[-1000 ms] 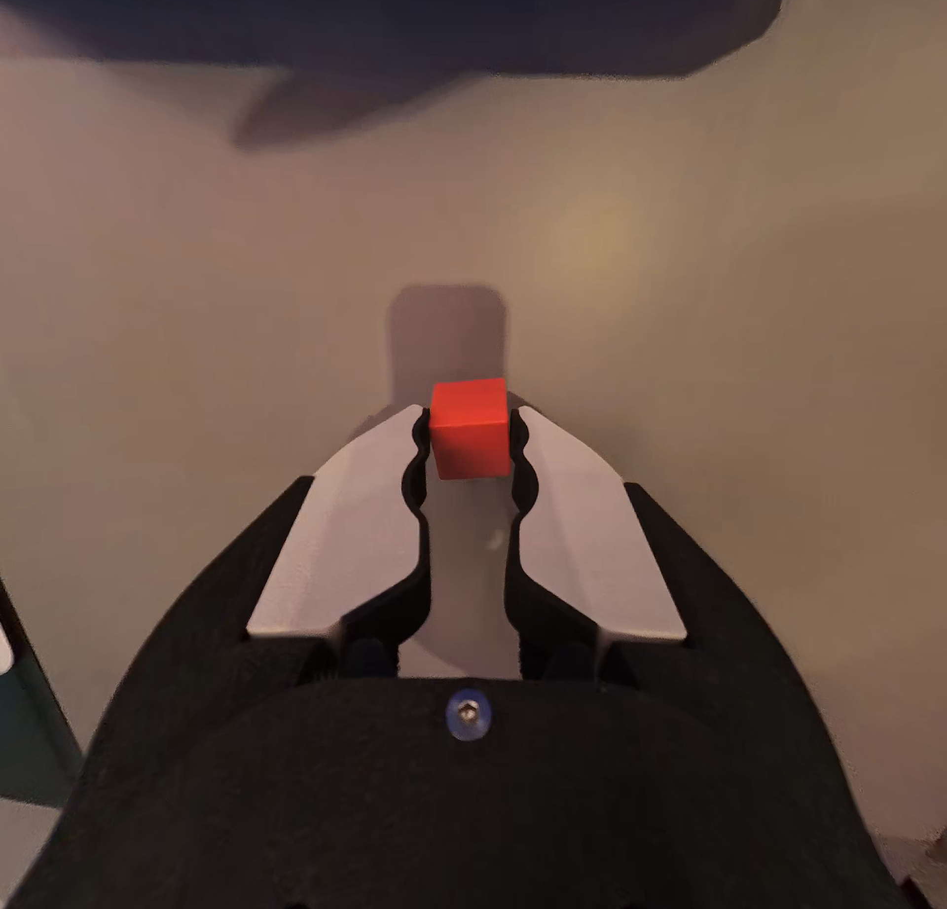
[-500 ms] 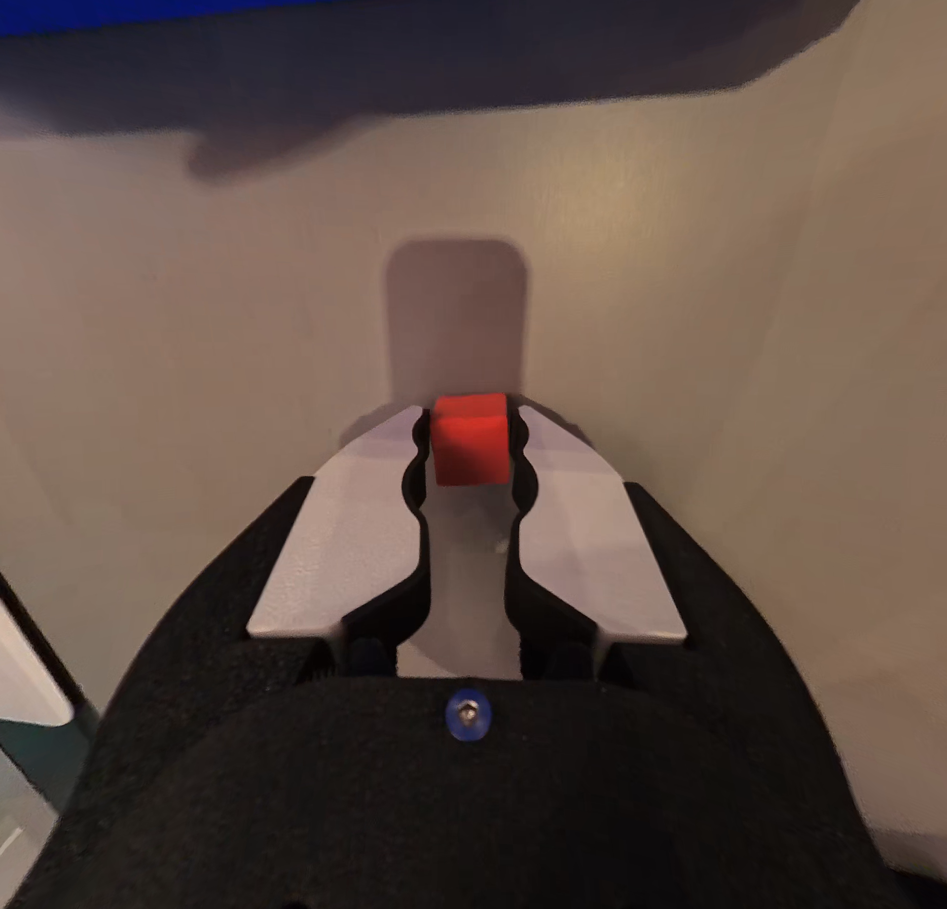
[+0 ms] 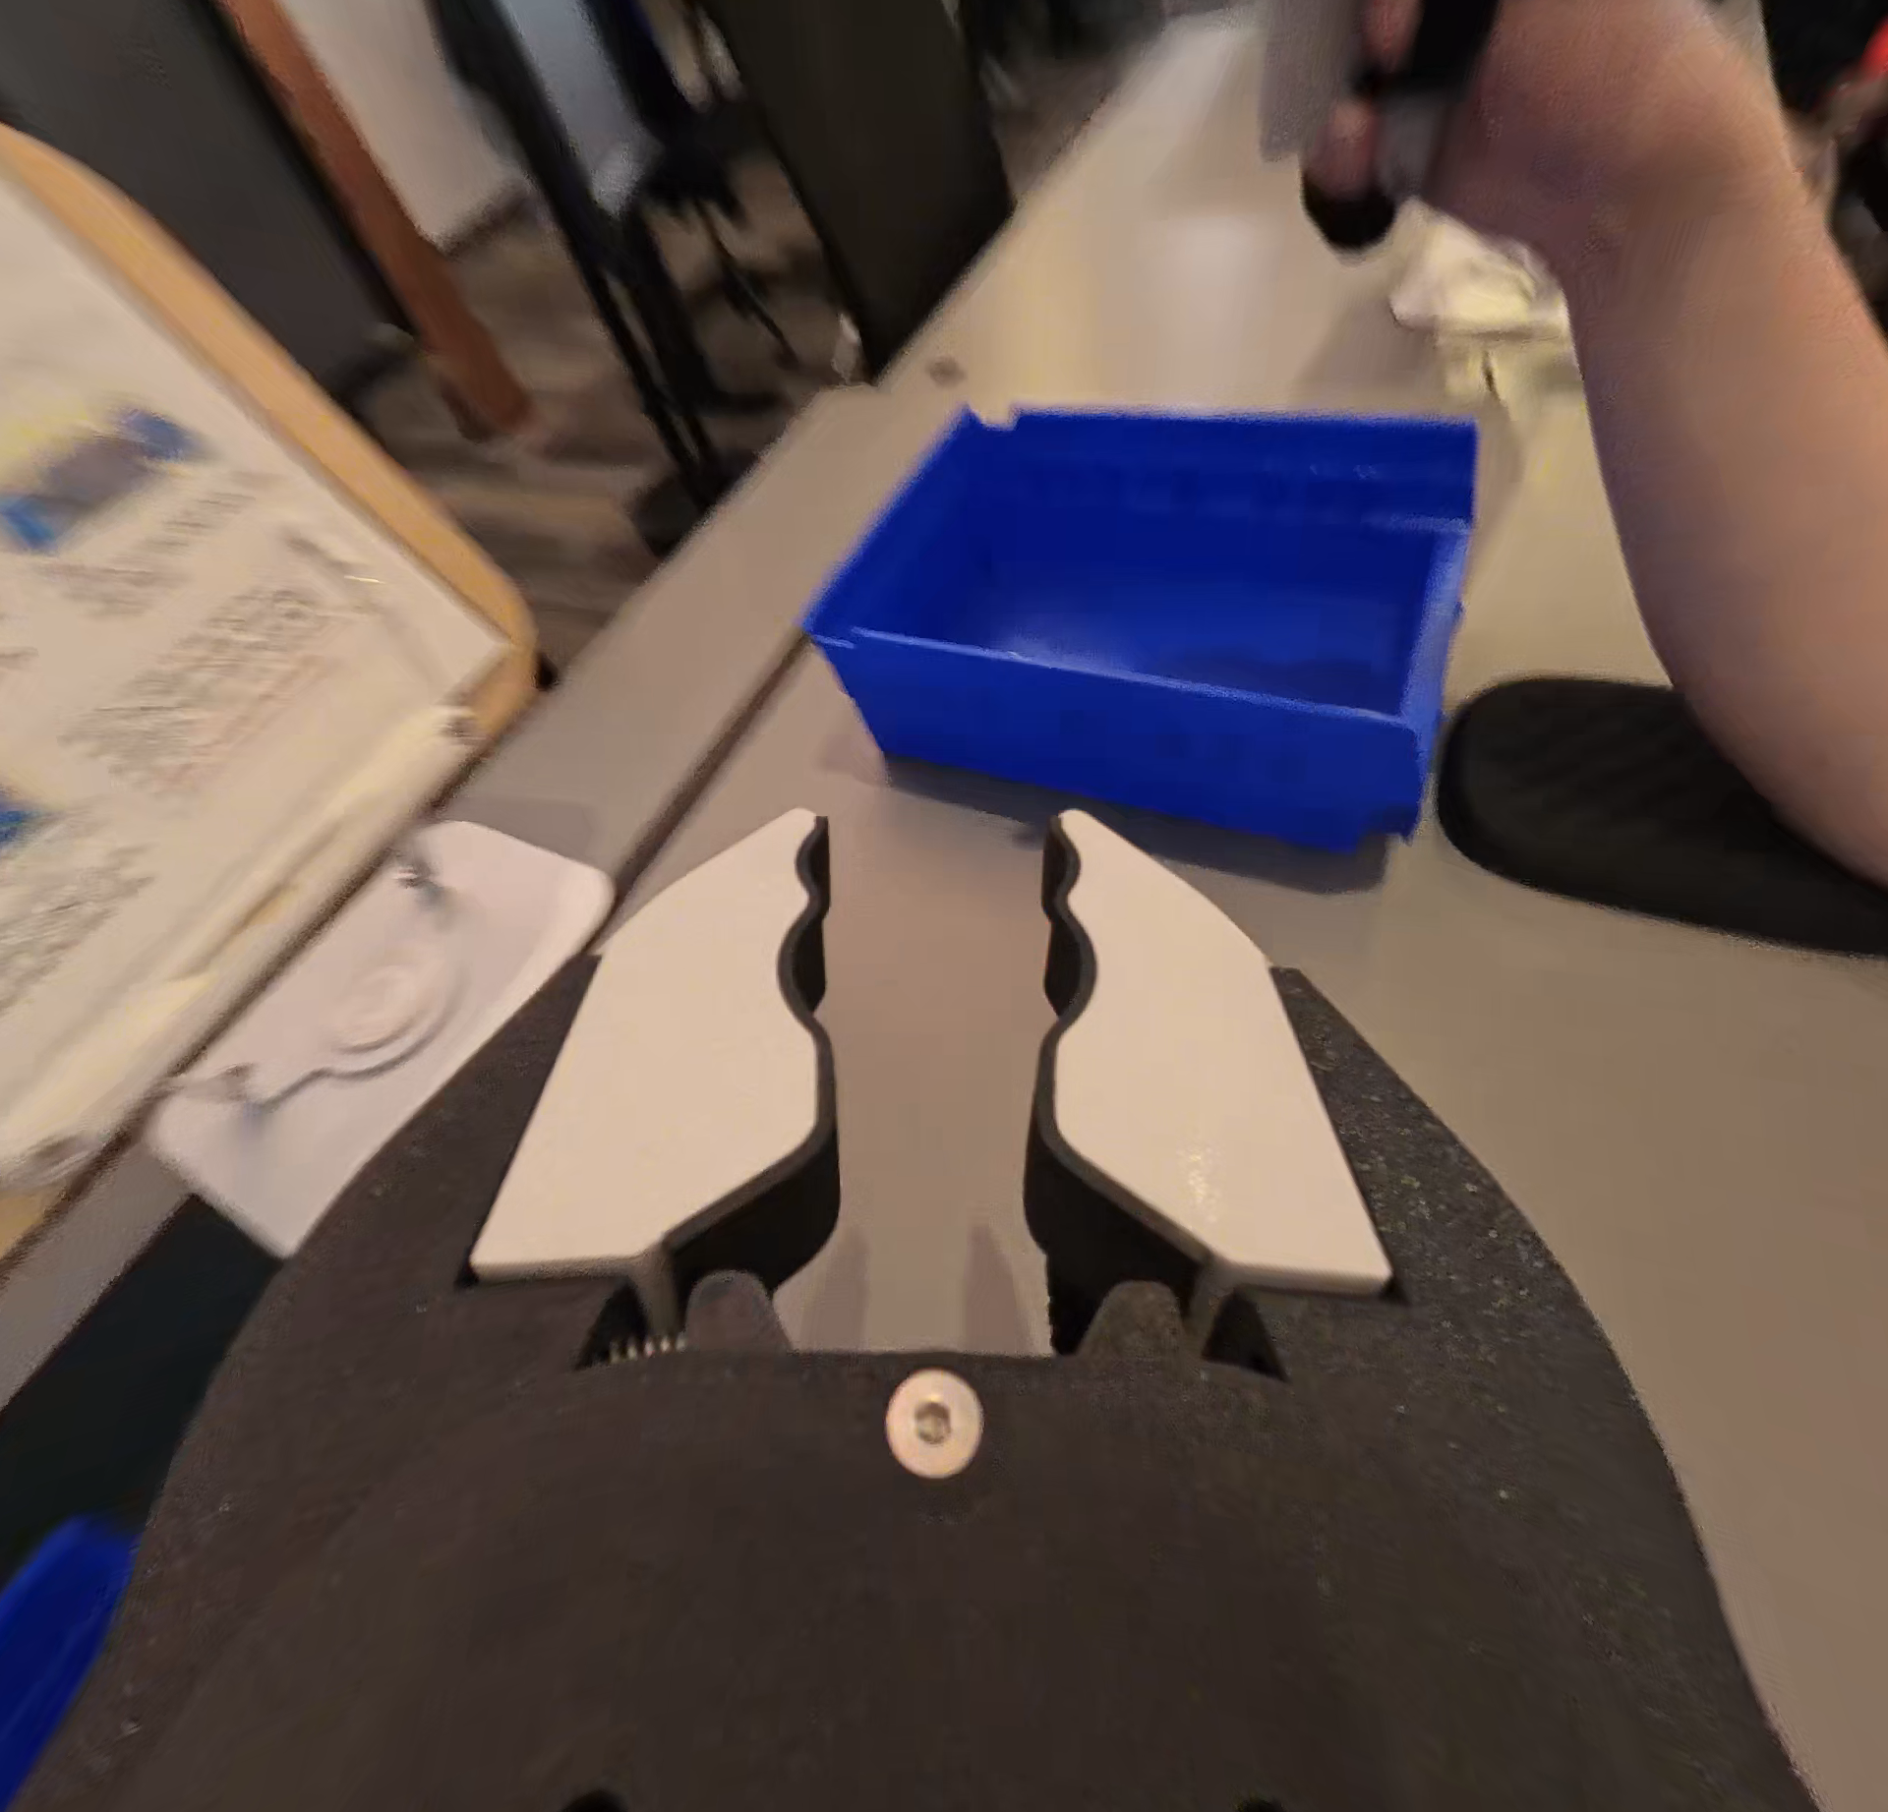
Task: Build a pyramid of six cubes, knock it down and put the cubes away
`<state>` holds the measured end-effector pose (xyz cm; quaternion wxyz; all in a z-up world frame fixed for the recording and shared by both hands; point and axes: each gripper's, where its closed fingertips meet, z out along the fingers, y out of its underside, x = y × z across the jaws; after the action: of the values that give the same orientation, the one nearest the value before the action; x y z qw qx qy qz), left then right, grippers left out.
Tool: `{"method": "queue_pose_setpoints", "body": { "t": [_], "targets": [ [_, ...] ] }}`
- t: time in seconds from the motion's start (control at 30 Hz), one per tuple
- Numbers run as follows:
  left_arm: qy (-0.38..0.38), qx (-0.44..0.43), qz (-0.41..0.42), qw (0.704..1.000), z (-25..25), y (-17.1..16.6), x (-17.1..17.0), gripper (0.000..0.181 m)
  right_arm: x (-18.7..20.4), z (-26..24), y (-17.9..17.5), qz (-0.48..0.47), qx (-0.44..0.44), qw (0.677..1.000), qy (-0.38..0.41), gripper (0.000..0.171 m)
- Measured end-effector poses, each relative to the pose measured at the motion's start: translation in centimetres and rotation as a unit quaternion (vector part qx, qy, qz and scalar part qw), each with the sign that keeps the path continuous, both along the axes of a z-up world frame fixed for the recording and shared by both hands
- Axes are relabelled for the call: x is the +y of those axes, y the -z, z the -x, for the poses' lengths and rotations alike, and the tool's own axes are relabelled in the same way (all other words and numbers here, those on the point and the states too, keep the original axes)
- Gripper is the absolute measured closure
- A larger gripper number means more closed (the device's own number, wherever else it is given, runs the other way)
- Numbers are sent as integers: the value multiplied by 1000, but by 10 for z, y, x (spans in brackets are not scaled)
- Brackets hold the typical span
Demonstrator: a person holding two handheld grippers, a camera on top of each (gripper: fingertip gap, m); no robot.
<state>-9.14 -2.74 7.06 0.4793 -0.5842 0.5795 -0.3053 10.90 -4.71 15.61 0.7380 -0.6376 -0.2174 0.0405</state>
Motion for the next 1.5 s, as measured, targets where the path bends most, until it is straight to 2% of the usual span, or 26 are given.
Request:
{"method": "queue_pose_setpoints", "body": {
  "t": [0.1,0.17,0.27,0.33,0.4,0.47,0.57,0.6,0.77,0.87,0.97,1.0,1.13,1.23,1.3,1.4,1.5],
  "targets": [
    [-68,-62,-62,994,59,-25,23,142,1,6,3,9,34,998,-43,112],
    [-135,-43,-89,986,100,-21,47,145,3,4,5,10,39,998,-46,116],
    [-241,63,-76,965,169,15,88,142,6,0,7,11,23,999,-31,118],
    [-307,123,-44,943,216,44,112,147,6,1,8,12,18,999,-32,117],
    [-368,205,40,906,264,83,126,143,6,1,8,13,21,999,-32,117],
    [-414,244,133,867,298,116,132,142,9,2,10,17,21,999,-32,117],
    [-410,258,274,831,308,156,120,138,14,4,18,34,10,999,-28,117],
    [-409,267,298,820,310,166,118,131,16,5,21,40,3,999,-26,117],
    [-472,320,265,778,338,195,136,131,19,11,28,52,-21,998,-24,117],
    [-471,323,293,767,338,209,137,129,19,13,30,56,-28,998,-27,117],
    [-478,337,299,754,345,219,140,145,20,12,34,66,-32,997,-27,118],
    [-477,338,299,754,346,220,141,150,20,11,35,68,-32,997,-27,118],
    [-465,329,304,763,343,204,140,151,18,9,32,64,-29,997,-26,119],
    [-473,296,263,787,339,157,148,151,16,6,29,57,-23,998,-27,119],
    [-461,234,234,824,315,109,147,151,15,4,27,55,-22,998,-23,120],
    [-342,166,187,906,232,46,113,151,15,3,26,52,-21,998,-18,121],
    [-152,181,123,964,137,35,51,151,16,6,26,51,-25,998,-21,122]
  ]
}}
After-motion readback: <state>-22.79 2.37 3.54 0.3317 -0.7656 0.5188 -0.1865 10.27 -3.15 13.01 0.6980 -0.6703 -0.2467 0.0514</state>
